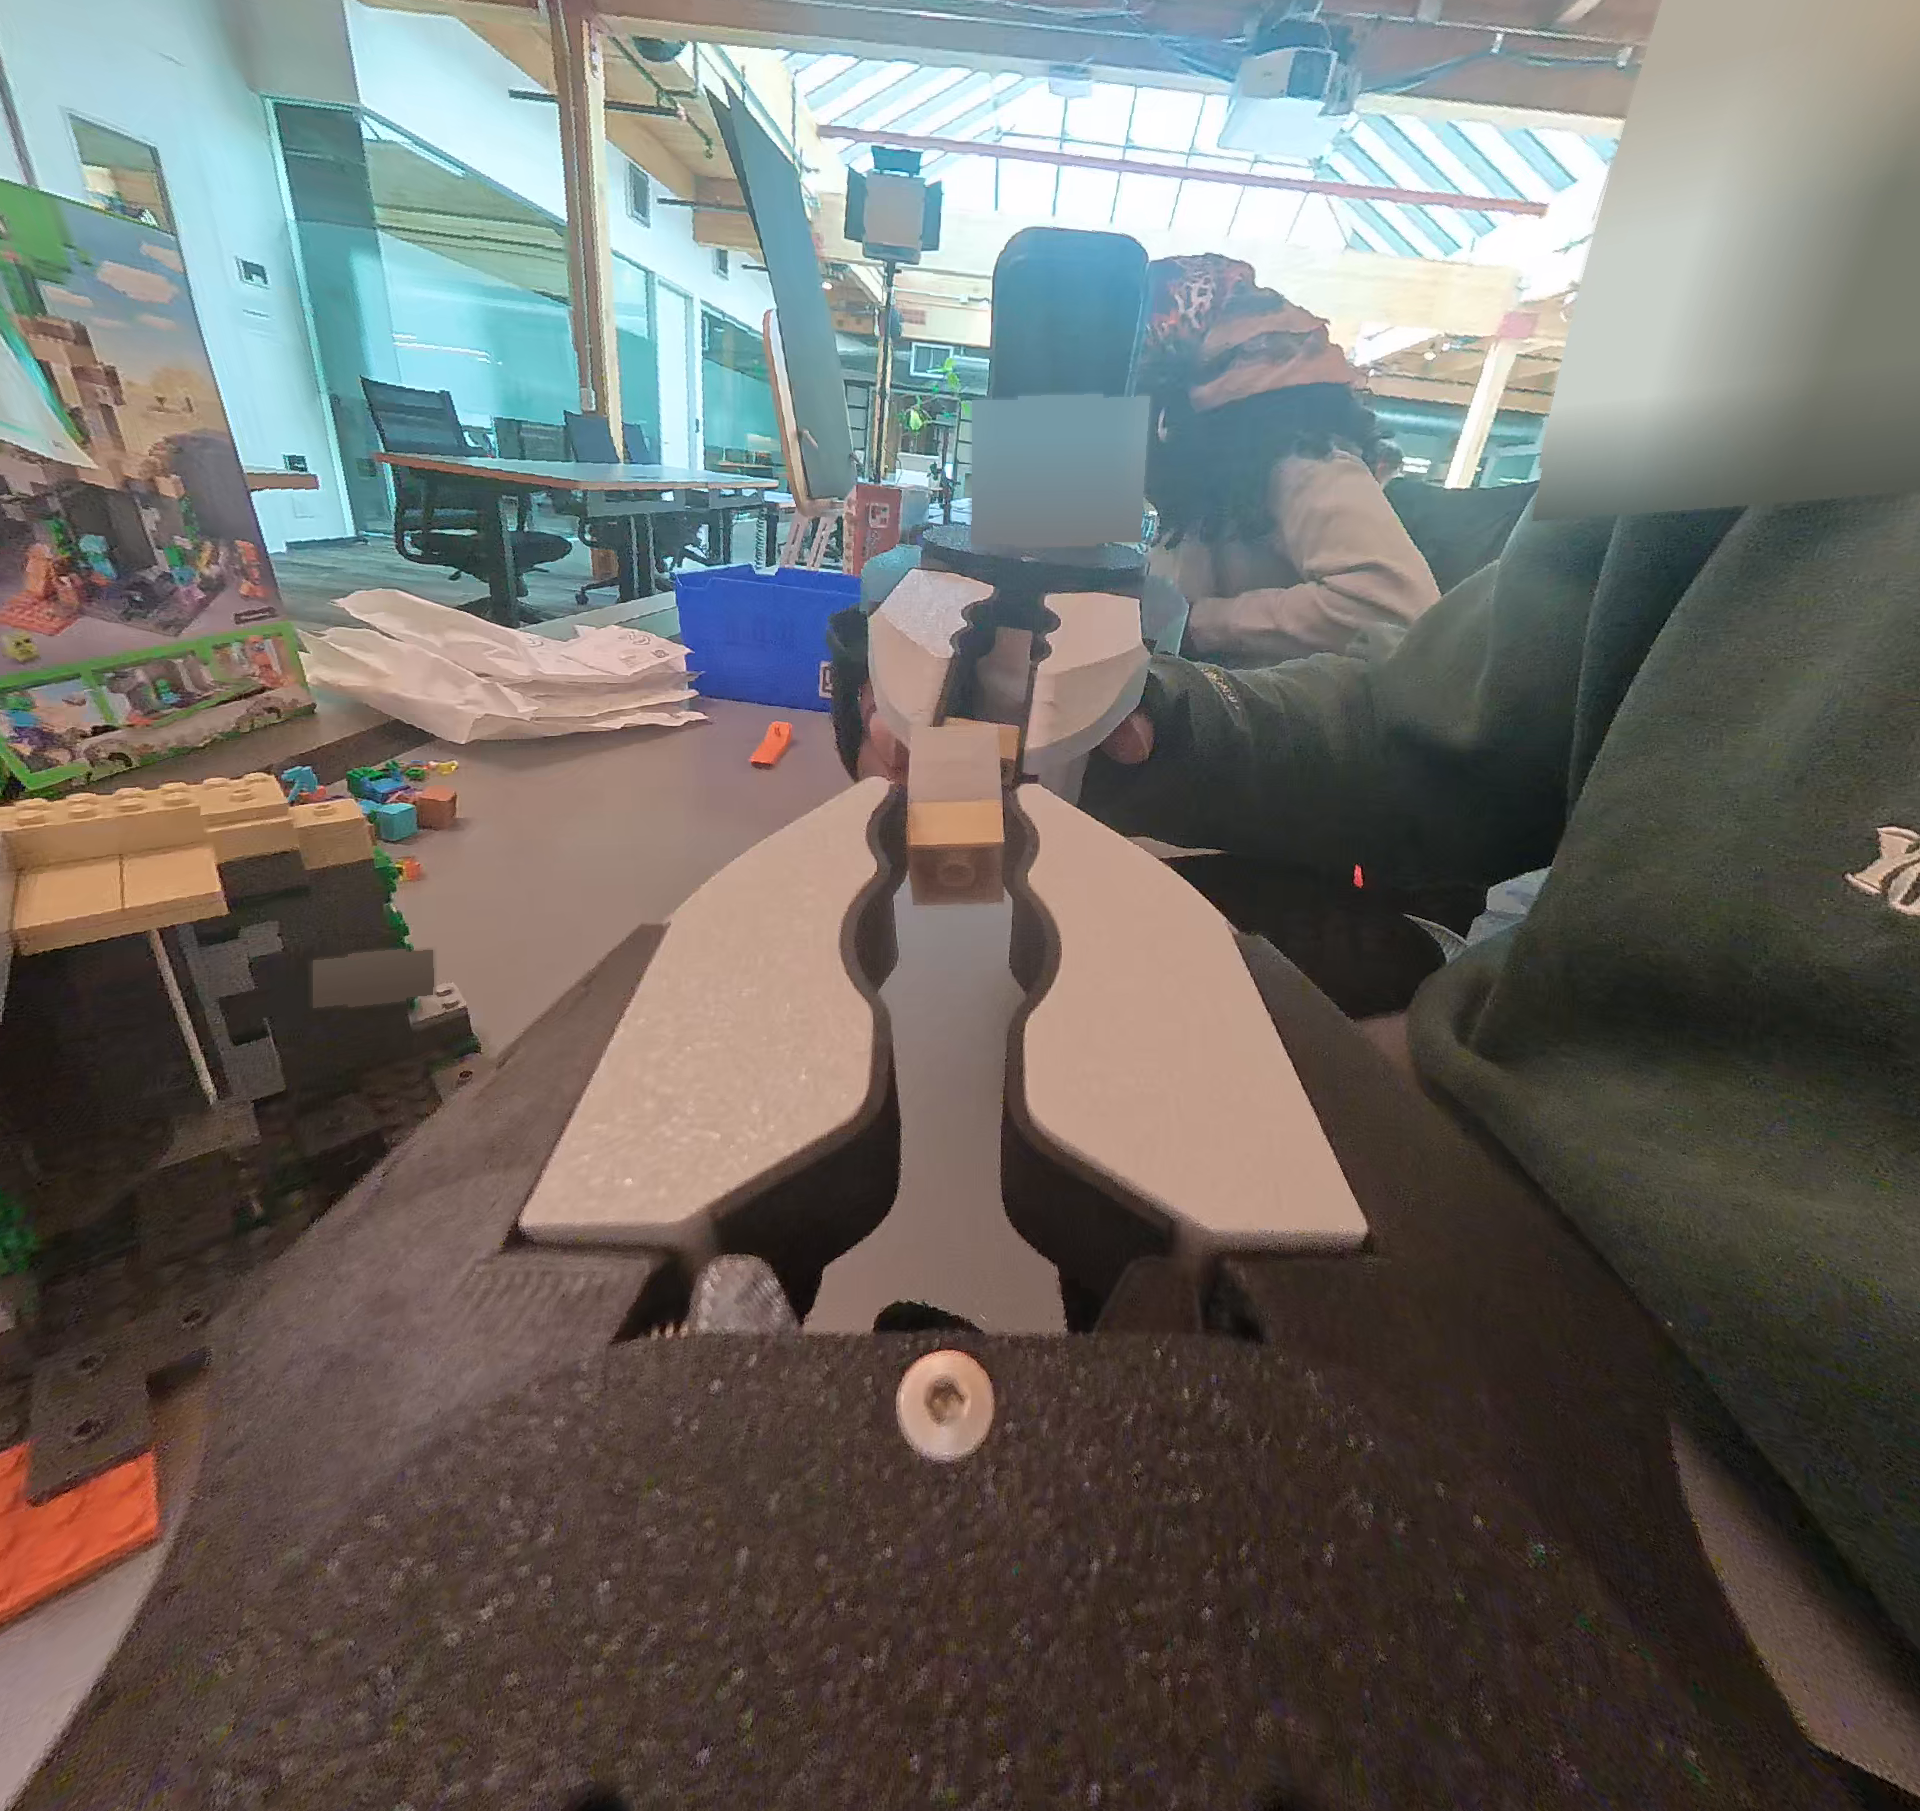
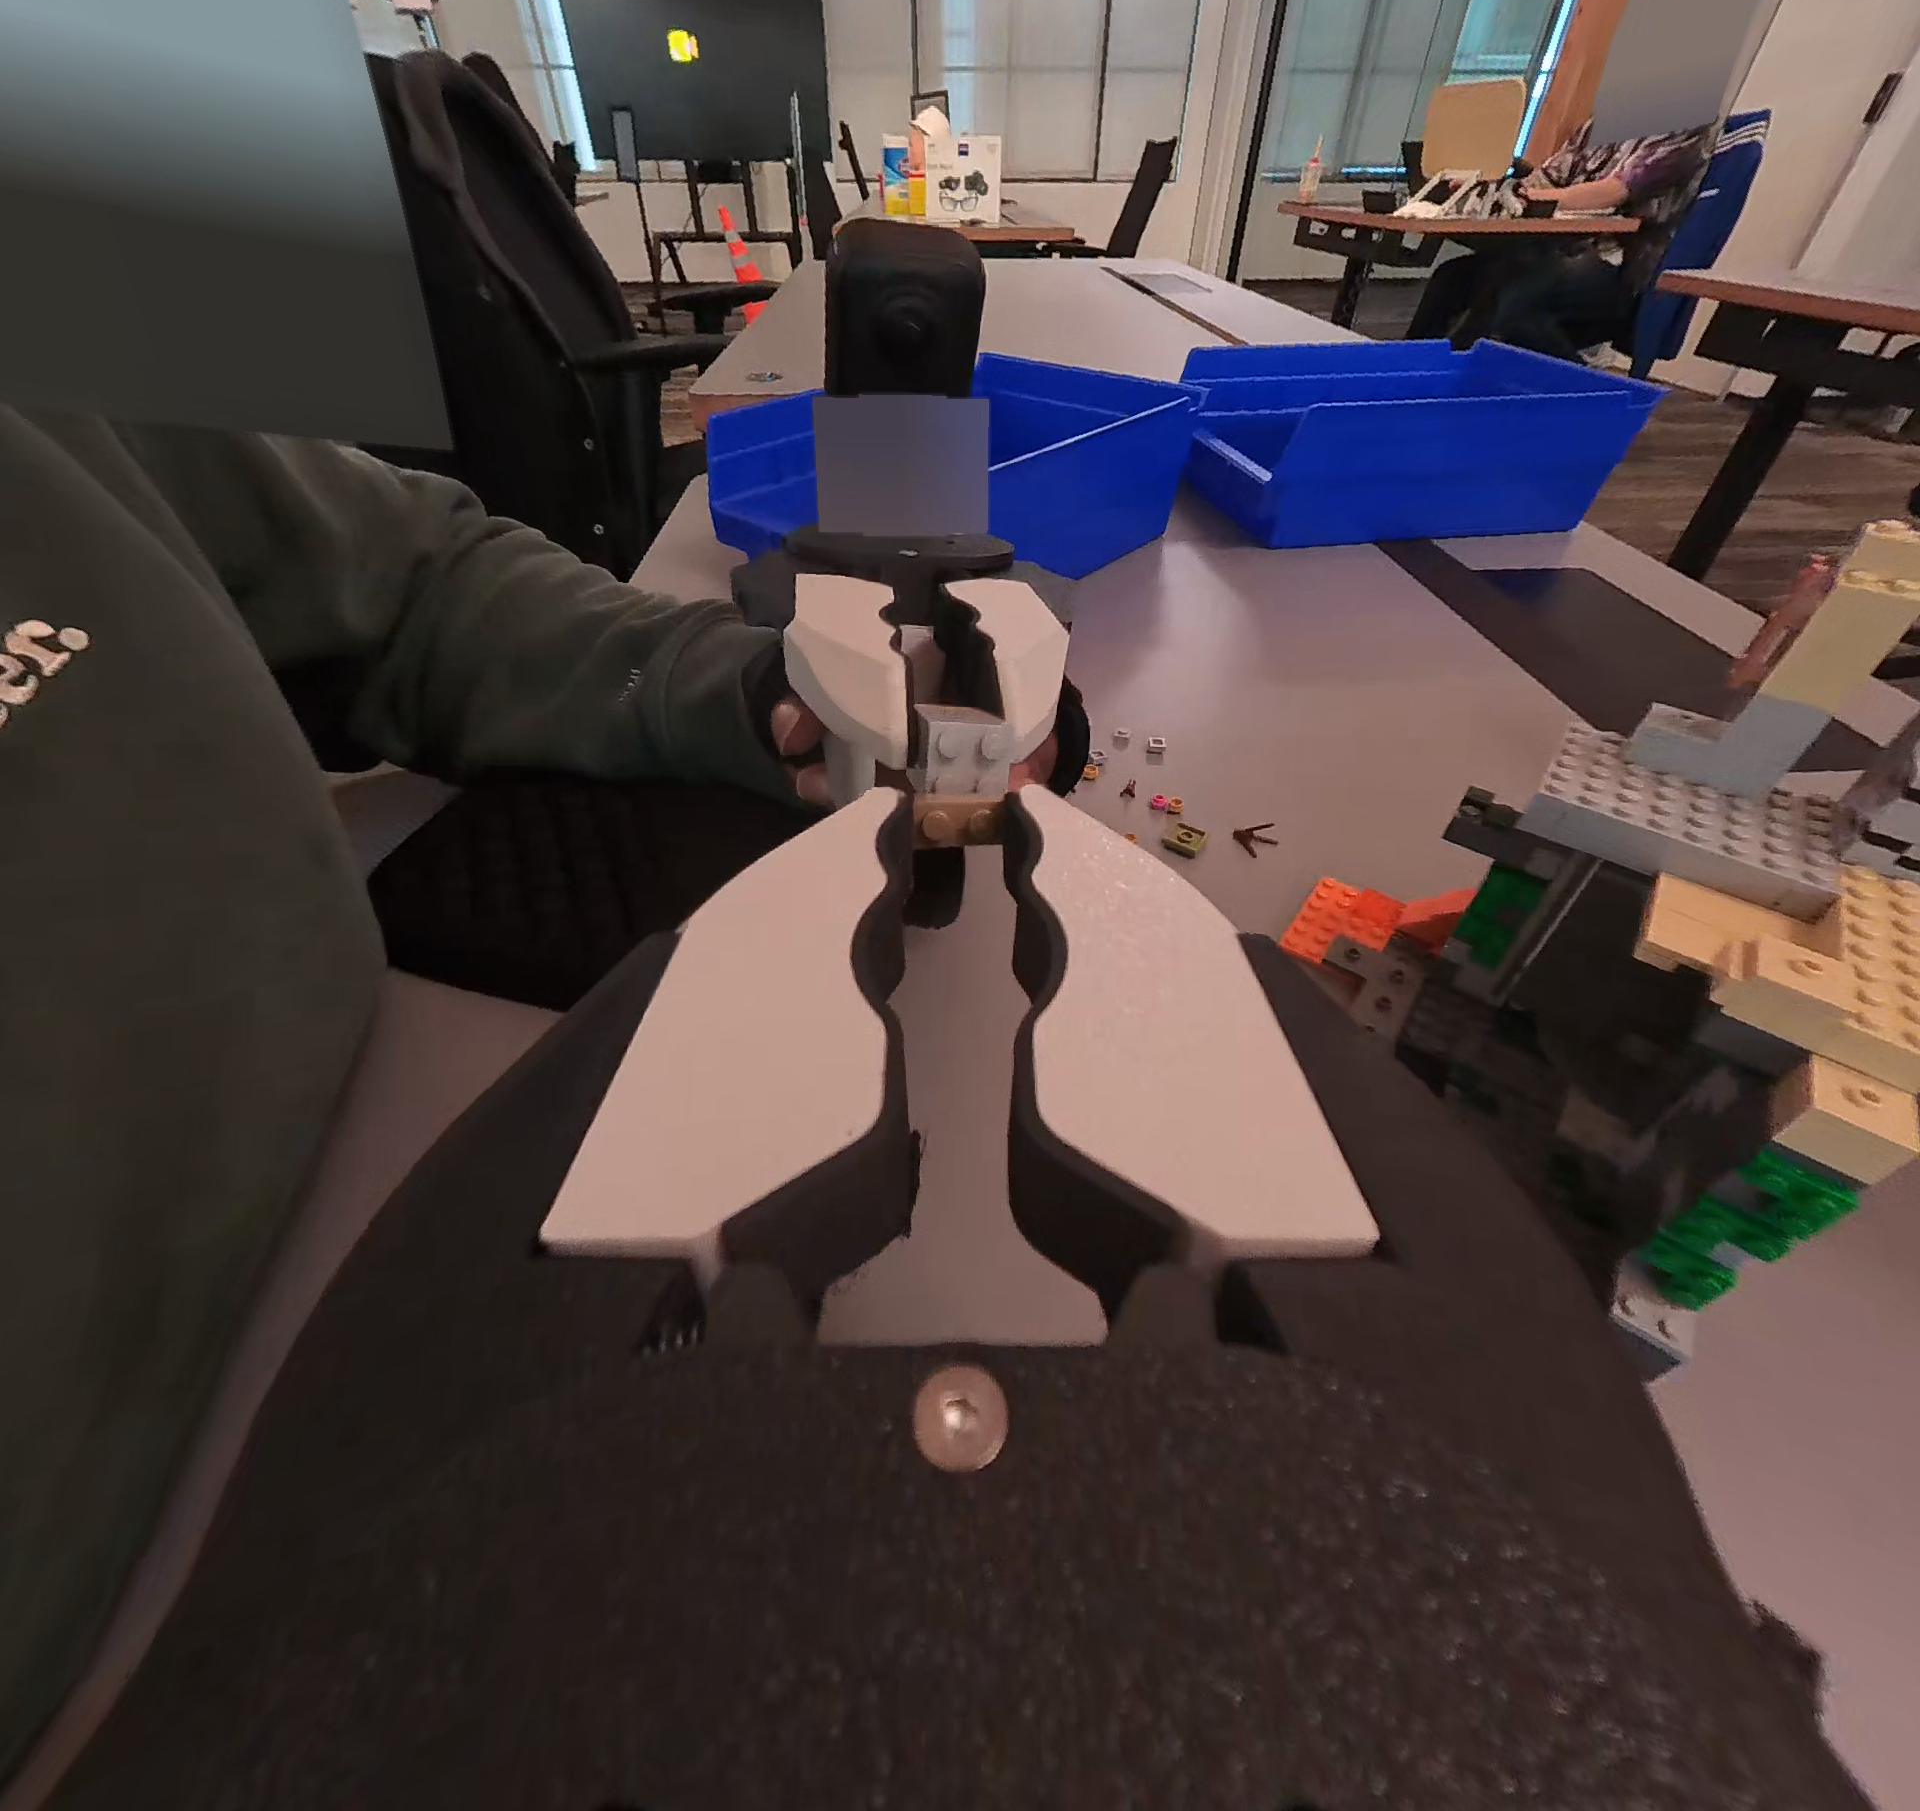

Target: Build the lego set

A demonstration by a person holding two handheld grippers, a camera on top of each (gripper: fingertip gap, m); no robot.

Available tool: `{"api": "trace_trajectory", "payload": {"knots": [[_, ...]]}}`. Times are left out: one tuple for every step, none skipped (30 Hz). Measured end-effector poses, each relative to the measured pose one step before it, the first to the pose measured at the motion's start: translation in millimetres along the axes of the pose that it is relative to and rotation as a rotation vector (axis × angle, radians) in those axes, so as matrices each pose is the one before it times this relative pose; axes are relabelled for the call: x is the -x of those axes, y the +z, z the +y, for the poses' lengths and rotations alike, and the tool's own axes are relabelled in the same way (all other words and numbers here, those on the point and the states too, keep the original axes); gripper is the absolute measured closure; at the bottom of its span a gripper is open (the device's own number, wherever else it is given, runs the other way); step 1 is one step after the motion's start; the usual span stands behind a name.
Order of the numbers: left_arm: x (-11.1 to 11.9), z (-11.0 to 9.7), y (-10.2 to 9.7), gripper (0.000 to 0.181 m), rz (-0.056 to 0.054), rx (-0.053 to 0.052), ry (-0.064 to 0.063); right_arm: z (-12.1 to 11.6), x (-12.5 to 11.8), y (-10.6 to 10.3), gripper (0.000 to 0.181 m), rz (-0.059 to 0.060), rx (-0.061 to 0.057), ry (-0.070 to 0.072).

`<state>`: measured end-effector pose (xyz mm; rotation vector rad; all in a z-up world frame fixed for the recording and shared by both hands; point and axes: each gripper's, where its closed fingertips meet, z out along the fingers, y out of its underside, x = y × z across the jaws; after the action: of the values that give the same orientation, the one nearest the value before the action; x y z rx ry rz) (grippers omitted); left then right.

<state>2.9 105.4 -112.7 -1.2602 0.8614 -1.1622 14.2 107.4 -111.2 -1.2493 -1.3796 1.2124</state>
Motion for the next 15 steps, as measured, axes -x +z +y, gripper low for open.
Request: {"api": "trace_trajectory", "payload": {"knots": [[-0.72,0.83,0.53,0.164,0.0028,0.0049,0.0023,0.51,0.11,0.87,0.165,-0.0027,0.0043,0.001],[-0.52,0.98,0.38,0.164,0.002,0.0054,0.0033,0.34,0.47,0.87,0.165,-0.0062,0.0021,0.0081],[-0.65,0.65,0.4,0.164,0.0022,0.0038,0.0029,0.35,0.4,0.66,0.165,-0.0059,0.0021,0.0088],[-0.52,0.45,0.17,0.164,0.0012,0.0026,0.0033,0.01,0.55,0.35,0.165,-0.0061,0.0006,0.0085],[-0.21,0.27,-0.11,0.164,0.0007,0.0019,0.0027,0.31,0.31,0.1,0.165,-0.0038,0.0029,0.0078],[-0.29,0.09,-0.07,0.164,0.0019,0.0006,0.0007,0.22,0.49,0.05,0.165,-0.004,0.0038,0.0057],[-1.06,0.16,-0.01,0.164,0.0059,0.0016,0.0021,0.12,0.95,-0.09,0.165,-0.0068,0.0018,0.0052],[-1.05,0.14,0.24,0.164,0.0045,0.0017,0.0034,0.36,0.92,0.15,0.165,-0.0068,0.0026,0.0083],[-1.7,0.51,0.46,0.164,0.0068,0.0038,0.0068,0.77,0.68,0.19,0.165,-0.0072,0.0046,0.009],[-2.01,-0.43,0.44,0.164,0.0084,-0.0006,0.0045,0.62,1.3,0.02,0.165,-0.0097,0.0013,0.0068],[-1.0,-1.01,-0.06,0.164,0.0028,-0.0033,0.0022,-0.41,1.02,-0.13,0.165,-0.0041,-0.0089,0.0029],[-0.86,-1.27,0.14,0.164,-0.0003,-0.0041,0.0046,-0.34,0.89,-0.17,0.165,-0.0021,-0.0077,-0.001],[-1.17,-0.74,0.24,0.164,0.0029,-0.001,0.0041,-0.44,1.27,-0.15,0.165,-0.0057,-0.0075,0.002],[-1.13,-0.94,0.03,0.164,0.0042,-0.0041,-0.0003,-1.22,1.02,-0.07,0.165,-0.004,-0.0135,0.0051],[-1.26,-2.27,0.12,0.164,0.0036,-0.0122,-0.0029,-2.08,1.67,0.06,0.165,-0.0076,-0.0236,0.0068]]}}
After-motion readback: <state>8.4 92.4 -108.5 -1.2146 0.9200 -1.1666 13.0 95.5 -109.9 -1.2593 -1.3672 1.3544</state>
